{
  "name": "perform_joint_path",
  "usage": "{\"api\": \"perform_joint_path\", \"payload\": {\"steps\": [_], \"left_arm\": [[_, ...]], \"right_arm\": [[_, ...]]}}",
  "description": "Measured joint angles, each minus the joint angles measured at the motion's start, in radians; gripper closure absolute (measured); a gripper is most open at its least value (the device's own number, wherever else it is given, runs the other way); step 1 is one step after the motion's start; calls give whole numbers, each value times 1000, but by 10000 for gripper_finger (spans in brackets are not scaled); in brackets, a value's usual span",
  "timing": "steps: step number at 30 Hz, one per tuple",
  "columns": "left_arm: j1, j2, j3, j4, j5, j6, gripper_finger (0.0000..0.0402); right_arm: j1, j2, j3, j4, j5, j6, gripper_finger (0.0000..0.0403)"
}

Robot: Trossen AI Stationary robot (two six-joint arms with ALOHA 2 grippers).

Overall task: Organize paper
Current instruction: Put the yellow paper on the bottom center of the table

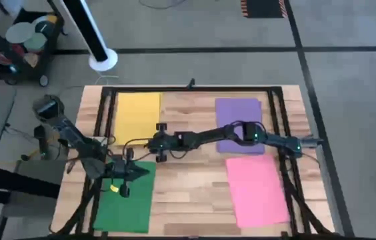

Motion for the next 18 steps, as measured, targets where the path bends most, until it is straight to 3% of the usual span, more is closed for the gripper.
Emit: {"api": "perform_joint_path", "payload": {"steps": [9, 18], "left_arm": [[0, 0, 1, -6, 3, -6, 401], [1, 0, 1, 4, -4, -7, 401]], "right_arm": [[24, -86, 0, -109, 2, 11, 399], [83, -171, 0, -473, -64, 215, 402]]}}
